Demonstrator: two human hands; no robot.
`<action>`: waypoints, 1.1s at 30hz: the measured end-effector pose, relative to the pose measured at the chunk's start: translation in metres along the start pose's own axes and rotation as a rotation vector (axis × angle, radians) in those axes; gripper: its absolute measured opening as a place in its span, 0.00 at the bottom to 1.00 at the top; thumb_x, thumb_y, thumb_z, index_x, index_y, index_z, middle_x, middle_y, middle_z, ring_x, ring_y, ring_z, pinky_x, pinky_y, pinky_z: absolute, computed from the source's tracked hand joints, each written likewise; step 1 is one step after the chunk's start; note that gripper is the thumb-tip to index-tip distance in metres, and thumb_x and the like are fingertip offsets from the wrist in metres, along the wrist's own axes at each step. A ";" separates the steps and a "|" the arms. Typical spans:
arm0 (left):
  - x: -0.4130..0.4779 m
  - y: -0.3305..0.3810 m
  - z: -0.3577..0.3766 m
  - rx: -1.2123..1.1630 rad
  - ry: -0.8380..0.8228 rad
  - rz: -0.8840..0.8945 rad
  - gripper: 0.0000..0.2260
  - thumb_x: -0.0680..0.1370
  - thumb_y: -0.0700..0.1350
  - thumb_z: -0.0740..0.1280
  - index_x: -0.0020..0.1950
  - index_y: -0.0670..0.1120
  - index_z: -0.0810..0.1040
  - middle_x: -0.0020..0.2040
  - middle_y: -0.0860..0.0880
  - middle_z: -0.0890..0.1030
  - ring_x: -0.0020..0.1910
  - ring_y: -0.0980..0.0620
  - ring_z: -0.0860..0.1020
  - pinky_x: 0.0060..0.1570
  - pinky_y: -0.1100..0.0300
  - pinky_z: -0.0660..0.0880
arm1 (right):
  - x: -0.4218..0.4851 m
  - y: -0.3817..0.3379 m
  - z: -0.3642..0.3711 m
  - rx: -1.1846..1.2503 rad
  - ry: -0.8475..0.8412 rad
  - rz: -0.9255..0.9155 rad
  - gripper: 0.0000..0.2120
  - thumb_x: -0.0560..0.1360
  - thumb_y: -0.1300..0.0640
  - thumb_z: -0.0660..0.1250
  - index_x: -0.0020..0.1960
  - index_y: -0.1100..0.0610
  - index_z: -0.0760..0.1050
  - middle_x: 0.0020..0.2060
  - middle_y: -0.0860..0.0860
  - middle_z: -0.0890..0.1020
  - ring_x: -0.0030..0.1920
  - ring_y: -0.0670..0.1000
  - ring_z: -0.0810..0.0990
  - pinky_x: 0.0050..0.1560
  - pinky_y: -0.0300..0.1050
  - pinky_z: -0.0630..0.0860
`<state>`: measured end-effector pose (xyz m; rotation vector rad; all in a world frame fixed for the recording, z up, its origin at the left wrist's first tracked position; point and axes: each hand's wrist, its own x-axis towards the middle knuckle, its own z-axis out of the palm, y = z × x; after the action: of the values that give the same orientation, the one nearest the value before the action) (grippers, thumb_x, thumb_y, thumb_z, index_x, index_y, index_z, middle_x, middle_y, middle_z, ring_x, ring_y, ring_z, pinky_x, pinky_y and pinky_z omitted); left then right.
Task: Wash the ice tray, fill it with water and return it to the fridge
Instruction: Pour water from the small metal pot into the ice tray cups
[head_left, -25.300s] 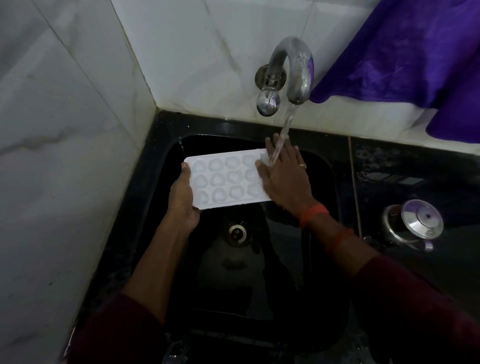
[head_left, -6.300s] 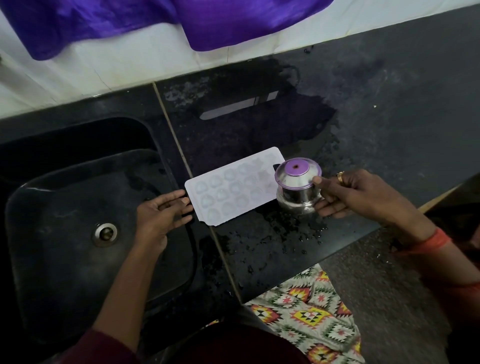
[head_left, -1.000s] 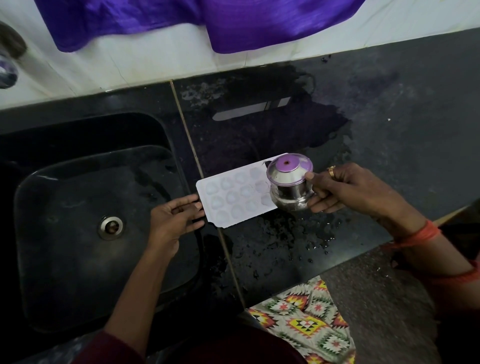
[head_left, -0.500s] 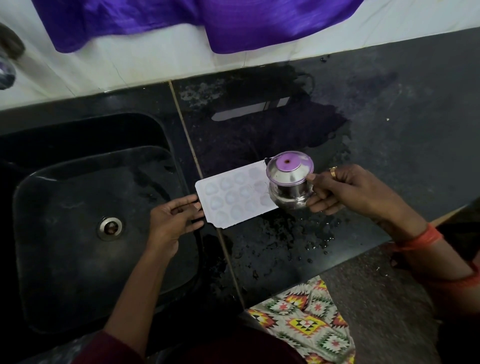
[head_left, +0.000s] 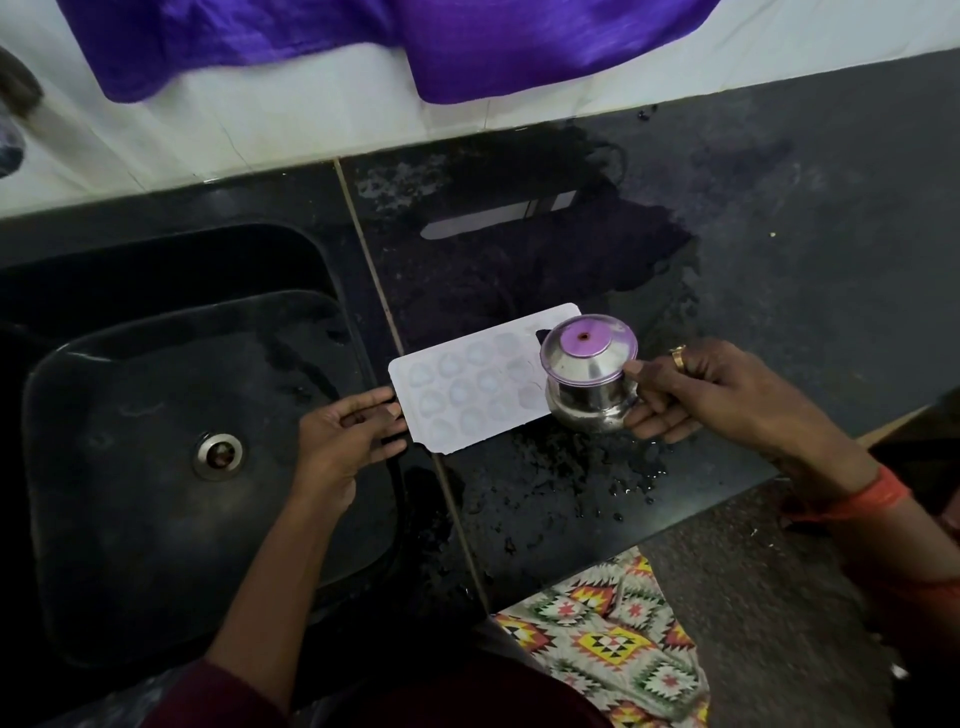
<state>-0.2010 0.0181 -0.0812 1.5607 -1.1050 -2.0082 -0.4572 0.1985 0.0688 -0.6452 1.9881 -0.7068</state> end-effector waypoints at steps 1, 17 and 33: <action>0.000 0.000 0.000 0.001 -0.001 0.000 0.06 0.76 0.35 0.71 0.50 0.44 0.83 0.41 0.46 0.86 0.38 0.54 0.85 0.34 0.61 0.82 | 0.000 0.001 0.000 -0.007 -0.003 0.002 0.22 0.78 0.44 0.65 0.27 0.47 0.81 0.39 0.56 0.88 0.41 0.53 0.89 0.46 0.50 0.84; 0.002 -0.003 -0.001 0.006 0.001 -0.010 0.07 0.77 0.35 0.71 0.52 0.43 0.83 0.43 0.47 0.86 0.40 0.53 0.86 0.33 0.62 0.81 | -0.002 0.014 0.001 -0.072 -0.069 0.018 0.29 0.69 0.37 0.65 0.48 0.63 0.83 0.40 0.55 0.89 0.41 0.52 0.89 0.46 0.49 0.84; 0.002 -0.004 -0.001 0.005 -0.008 -0.004 0.07 0.76 0.35 0.71 0.53 0.43 0.83 0.41 0.47 0.86 0.40 0.53 0.86 0.34 0.61 0.82 | -0.002 0.015 0.001 -0.067 -0.069 0.039 0.25 0.70 0.38 0.64 0.48 0.60 0.84 0.40 0.54 0.89 0.41 0.52 0.89 0.46 0.49 0.84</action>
<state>-0.1999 0.0189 -0.0852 1.5603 -1.1116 -2.0172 -0.4576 0.2098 0.0586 -0.6602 1.9623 -0.5883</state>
